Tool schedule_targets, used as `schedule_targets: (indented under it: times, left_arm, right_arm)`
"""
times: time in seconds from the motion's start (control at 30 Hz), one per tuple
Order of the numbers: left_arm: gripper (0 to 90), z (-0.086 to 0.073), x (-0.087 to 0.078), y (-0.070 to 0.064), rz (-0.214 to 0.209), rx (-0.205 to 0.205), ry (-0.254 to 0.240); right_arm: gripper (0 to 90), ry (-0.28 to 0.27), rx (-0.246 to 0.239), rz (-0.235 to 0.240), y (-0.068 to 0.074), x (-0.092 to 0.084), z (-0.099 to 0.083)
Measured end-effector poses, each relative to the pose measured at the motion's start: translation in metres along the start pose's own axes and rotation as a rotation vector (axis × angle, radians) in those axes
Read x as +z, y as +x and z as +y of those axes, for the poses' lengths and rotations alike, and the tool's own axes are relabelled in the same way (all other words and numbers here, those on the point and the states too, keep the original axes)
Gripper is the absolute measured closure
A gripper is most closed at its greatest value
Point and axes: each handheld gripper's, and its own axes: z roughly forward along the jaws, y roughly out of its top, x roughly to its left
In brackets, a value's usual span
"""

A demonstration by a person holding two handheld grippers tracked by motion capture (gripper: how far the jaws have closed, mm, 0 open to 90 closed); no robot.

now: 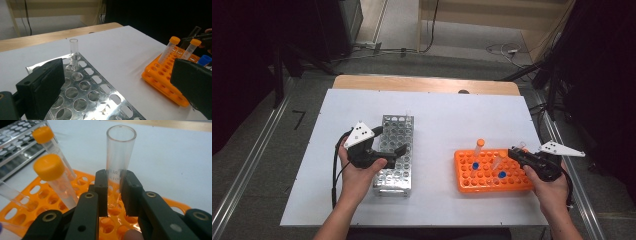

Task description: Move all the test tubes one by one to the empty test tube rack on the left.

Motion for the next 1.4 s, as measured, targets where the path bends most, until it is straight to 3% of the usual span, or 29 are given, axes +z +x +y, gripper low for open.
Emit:
schedule_targets:
  times: [0.33, 0.6, 0.83, 1.4]
  left_arm:
    - [0.0, 0.002, 0.001, -0.005, -0.019, 0.009, -0.001]
    - [0.0, 0.003, 0.002, -0.008, -0.028, 0.013, -0.002]
    - [0.0, 0.005, 0.002, -0.013, -0.035, 0.024, -0.007]
    - [1.9, 0.007, 0.007, -0.031, -0.105, 0.053, -0.012]
  right_arm:
    - [74.2, -0.103, -0.002, -0.004, 0.009, -0.016, 0.012]
    - [74.2, -0.181, -0.008, 0.03, 0.014, -0.024, 0.022]
    - [74.2, -0.248, -0.035, 0.07, 0.029, -0.029, 0.03]
    - [74.1, -0.235, -0.14, 0.263, 0.087, -0.017, 0.034]
